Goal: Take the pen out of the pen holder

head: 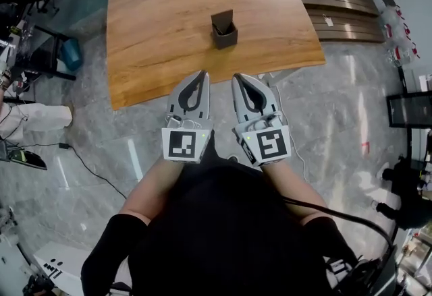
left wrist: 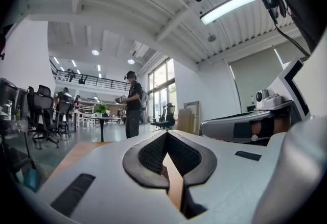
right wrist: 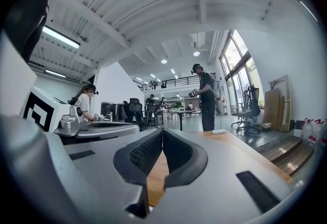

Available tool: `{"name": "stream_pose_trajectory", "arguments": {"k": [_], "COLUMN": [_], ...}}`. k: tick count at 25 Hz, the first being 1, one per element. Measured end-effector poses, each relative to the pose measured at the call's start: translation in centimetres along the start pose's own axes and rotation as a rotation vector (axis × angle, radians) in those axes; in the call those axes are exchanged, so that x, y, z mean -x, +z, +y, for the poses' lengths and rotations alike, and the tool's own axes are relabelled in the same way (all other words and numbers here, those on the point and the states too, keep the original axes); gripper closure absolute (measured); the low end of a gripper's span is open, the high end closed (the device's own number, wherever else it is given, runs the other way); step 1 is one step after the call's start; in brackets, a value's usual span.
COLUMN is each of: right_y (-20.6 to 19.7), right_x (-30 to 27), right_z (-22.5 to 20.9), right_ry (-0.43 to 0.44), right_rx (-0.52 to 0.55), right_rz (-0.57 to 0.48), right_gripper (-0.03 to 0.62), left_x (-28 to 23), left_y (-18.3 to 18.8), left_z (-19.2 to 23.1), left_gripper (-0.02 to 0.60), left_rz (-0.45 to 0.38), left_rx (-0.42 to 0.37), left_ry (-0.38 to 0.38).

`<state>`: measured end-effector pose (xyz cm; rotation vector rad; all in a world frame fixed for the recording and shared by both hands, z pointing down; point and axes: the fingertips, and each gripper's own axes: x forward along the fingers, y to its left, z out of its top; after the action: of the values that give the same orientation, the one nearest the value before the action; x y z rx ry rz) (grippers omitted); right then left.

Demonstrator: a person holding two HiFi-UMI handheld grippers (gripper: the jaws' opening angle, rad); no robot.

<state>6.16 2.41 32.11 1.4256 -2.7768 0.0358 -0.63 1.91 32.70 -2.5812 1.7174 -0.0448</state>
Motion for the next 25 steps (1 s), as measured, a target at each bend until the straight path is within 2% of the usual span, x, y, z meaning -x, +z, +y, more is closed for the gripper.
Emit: {"name": "stream_pose_trajectory", "arguments": {"k": [7,14,19,25], "right_y": [-2.5,-6.3,-10.4,-15.7], "right_x": [-10.7,-17.5,-20.2,-22.8], "right_z": [-3.2,-5.8,-7.0,-8.2], "right_ry": [-0.038,-0.069,-0.042,0.018], "right_rx": [-0.001,0.017,0.053,0.121], "right_rz": [0.078,0.159,0.248,0.374], "right_gripper": [0.582,0.582,0.582,0.577], "left_x": [-8.4,-13.6,-15.8,-17.7], "left_y": [-3.1,-7.1,-10.0,-12.1], "left_z": [6.2,10.8,11.8,12.6], "left_gripper": [0.575,0.575,0.575,0.575], "left_rz": [0.037,0.099,0.153,0.2], "left_rx": [-0.002,0.022,0.006,0.014], "left_ry": [-0.069,-0.11,-0.137,-0.125]}}
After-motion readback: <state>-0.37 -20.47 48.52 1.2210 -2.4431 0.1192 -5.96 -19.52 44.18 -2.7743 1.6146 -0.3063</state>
